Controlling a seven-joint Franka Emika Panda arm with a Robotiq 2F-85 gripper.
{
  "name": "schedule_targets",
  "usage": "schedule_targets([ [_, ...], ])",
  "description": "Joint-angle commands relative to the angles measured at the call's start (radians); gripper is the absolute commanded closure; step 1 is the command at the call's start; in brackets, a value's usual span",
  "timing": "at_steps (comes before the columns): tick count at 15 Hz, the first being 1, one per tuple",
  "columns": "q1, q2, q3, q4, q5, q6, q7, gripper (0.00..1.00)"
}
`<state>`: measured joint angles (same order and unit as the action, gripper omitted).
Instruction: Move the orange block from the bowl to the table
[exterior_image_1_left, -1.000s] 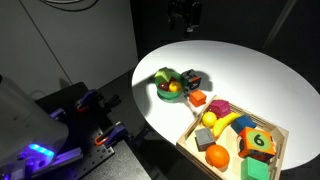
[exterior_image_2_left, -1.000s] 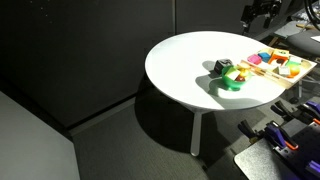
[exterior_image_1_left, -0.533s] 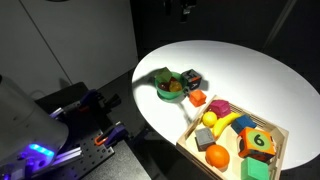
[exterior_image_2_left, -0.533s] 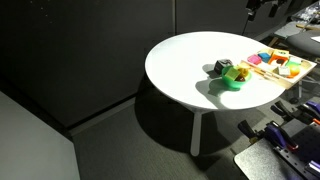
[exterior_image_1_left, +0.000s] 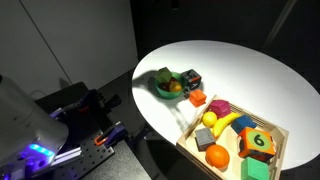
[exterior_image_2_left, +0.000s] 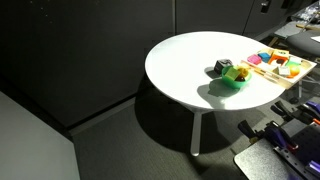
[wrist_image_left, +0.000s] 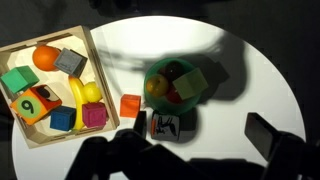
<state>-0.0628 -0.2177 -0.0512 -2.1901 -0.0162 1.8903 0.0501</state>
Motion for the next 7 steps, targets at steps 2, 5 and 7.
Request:
schedule_targets([
  [2,0.005,-0.070,-0.005,-0.035,0.009,-0.047,-0.056,0.00],
  [5,0.001,-0.043,-0.002,-0.018,0.000,-0.036,-0.033,0.00],
  [7,0.002,-0.047,-0.002,-0.023,0.000,-0.036,-0.035,0.00],
])
